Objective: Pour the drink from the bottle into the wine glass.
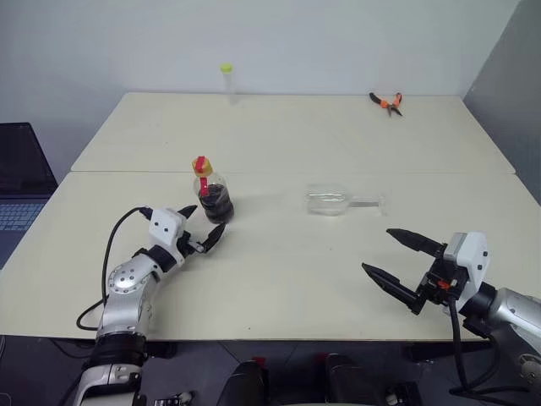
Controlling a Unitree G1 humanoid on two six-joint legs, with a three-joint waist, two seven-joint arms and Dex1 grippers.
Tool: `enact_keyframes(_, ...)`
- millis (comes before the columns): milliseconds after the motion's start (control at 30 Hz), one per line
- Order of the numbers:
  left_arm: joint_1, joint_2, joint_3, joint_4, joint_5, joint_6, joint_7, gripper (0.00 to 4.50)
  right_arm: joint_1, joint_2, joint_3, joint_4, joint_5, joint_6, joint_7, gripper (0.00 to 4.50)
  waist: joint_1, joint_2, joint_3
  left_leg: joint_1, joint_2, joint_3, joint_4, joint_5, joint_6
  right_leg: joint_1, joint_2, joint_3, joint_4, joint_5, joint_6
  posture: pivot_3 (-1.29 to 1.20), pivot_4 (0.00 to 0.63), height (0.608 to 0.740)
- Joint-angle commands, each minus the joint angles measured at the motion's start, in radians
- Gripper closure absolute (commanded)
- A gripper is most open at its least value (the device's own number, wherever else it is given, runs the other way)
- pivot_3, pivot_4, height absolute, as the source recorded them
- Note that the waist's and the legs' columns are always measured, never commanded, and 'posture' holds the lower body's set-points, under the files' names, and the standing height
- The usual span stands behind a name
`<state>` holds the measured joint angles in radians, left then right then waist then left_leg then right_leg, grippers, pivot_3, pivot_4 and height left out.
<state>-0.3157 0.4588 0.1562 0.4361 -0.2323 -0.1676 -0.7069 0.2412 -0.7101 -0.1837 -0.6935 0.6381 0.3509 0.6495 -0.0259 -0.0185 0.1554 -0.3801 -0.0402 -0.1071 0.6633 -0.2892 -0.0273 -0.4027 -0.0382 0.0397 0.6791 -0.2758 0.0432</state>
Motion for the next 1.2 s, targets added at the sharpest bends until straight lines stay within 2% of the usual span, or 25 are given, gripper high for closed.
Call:
enact_keyframes(33, -0.055, -0.006, -0.001, 0.052, 0.016, -0.041, 0.012, 0.02, -0.012, 0.008, -0.003, -0.015, -0.02, -0.013, 0.007, 0.0, 0.001, 0.0, 0.0, 0.0, 0.0, 0.0, 0.0, 0.0, 0.0, 0.0, 0.0, 0.0, 0.0, 0.0, 0.0, 0.0, 0.15, 0.74)
enact_keyframes(367, -0.221, -0.053, -0.013, 0.25, 0.055, -0.113, 0.063, 0.02, -0.073, 0.023, 0.027, 0.04, -0.06, -0.033, 0.055, 0.0, 0.0, -0.001, 0.0, 0.0, 0.0, 0.0, 0.0, 0.0, 0.0, 0.0, 0.0, 0.0, 0.001, 0.0, 0.0, 0.0, 0.15, 0.74)
enact_keyframes(633, -0.297, -0.084, -0.025, 0.362, 0.075, -0.157, 0.071, 0.02, -0.113, 0.028, 0.04, 0.063, -0.08, -0.034, 0.074, 0.0, 0.0, -0.001, 0.0, 0.0, 0.0, 0.0, 0.001, 0.0, 0.0, -0.001, 0.0, 0.0, 0.001, 0.0, 0.0, 0.0, 0.15, 0.74)
enact_keyframes(733, -0.312, -0.1, -0.024, 0.369, 0.067, -0.159, 0.064, 0.64, -0.126, 0.032, 0.046, 0.058, -0.083, -0.027, 0.069, 0.0, 0.0, -0.001, 0.0, 0.0, -0.001, 0.0, 0.001, 0.0, 0.0, -0.001, 0.0, 0.0, 0.001, 0.0, 0.0, 0.0, 0.15, 0.74)
enact_keyframes(833, -0.314, -0.106, -0.026, 0.356, 0.059, -0.154, 0.045, 1.56, -0.138, 0.033, 0.049, 0.047, -0.081, -0.015, 0.064, 0.0, 0.0, -0.001, 0.0, 0.0, 0.0, 0.0, 0.001, 0.0, 0.0, -0.001, 0.0, 0.0, 0.001, 0.0, 0.0, 0.0, 0.15, 0.74)
enact_keyframes(933, -0.299, -0.102, -0.038, 0.309, 0.059, -0.149, 0.02, 2.08, -0.151, 0.029, 0.044, 0.022, -0.068, 0.008, 0.054, 0.0, 0.0, -0.001, 0.0, 0.0, -0.001, 0.0, 0.001, 0.0, 0.0, -0.001, 0.0, 0.0, 0.001, 0.0, 0.0, 0.0, 0.15, 0.74)
enact_keyframes(1033, -0.278, -0.101, -0.052, 0.243, 0.059, -0.132, -0.003, 2.25, -0.161, 0.024, 0.037, -0.005, -0.047, 0.04, 0.043, 0.0, 0.0, -0.001, 0.0, -0.001, -0.001, 0.0, 0.001, 0.0, 0.0, -0.001, 0.0, 0.0, 0.001, 0.0, 0.0, 0.0, 0.15, 0.74)
enact_keyframes(1200, -0.158, -0.096, -0.167, -0.115, 0.025, 0.032, -0.129, 2.29, -0.233, 0.017, 0.038, -0.101, 0.038, 0.173, -0.042, 0.0, -0.001, -0.001, 0.001, -0.002, 0.0, 0.0, 0.001, 0.0, -0.001, -0.002, -0.001, 0.001, 0.001, 0.0, 0.0, 0.0, 0.15, 0.74)
